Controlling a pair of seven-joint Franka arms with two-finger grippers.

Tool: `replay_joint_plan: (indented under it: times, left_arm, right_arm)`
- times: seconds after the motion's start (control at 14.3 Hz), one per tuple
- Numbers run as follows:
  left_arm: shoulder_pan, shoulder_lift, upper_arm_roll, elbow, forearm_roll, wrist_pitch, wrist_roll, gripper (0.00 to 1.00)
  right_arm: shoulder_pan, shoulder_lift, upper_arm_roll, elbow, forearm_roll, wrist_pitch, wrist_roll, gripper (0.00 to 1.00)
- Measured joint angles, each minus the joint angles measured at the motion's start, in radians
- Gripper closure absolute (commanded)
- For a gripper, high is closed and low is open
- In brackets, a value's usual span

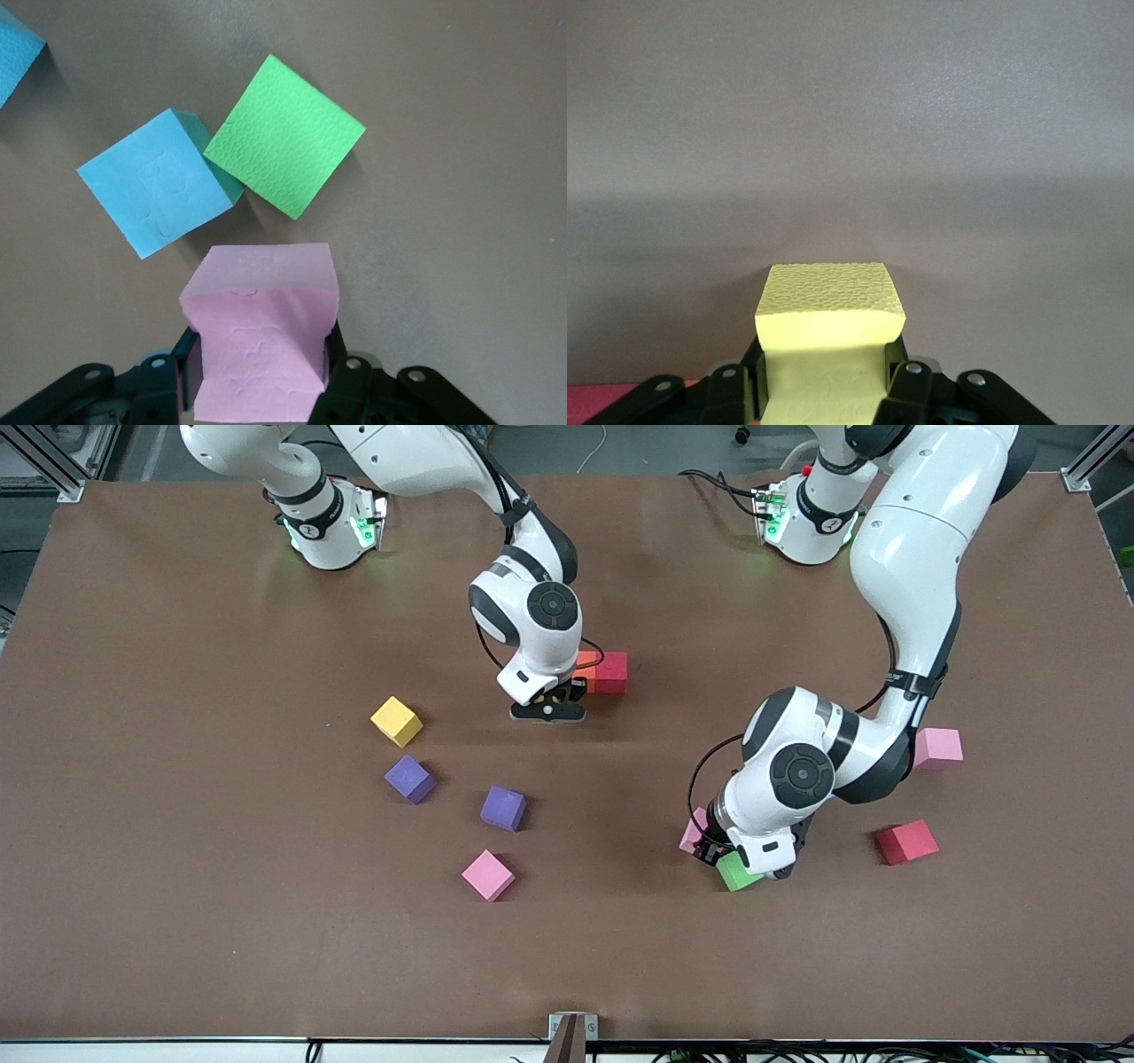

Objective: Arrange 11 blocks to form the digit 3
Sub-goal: 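Lift the light pink block with the left gripper while the right gripper reaches purple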

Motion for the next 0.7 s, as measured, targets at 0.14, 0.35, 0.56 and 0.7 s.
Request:
replay_joint_plan:
  times: [0.14, 0.35, 0.56, 0.7]
  left_arm:
    - [0.0, -0.003, 0.0, 0.016, 0.0, -0.017, 0.004, 1.0]
    - [-0.001, -0.026, -0.001, 0.022, 0.0, -0.03, 0.004, 1.0]
    - [-0.001, -0.073, -0.002, 0.024, 0.0, -0.099, 0.004, 1.0]
    - [-0.001, -0.114, -0.003, 0.024, 0.0, -0.162, 0.005, 1.0]
  right_arm:
    - [0.0, 0.0, 0.0, 0.0, 0.0, 0.0, 0.0, 0.15]
    - [0.0, 0.0, 0.0, -0.005, 0.0, -0.004, -0.002, 0.0]
    - [0.0, 0.001, 0.0, -0.013, 0.0, -0.004, -0.009, 0.0]
    - [0.0, 0.001, 0.0, -0.013, 0.0, -0.004, -0.01, 0.0]
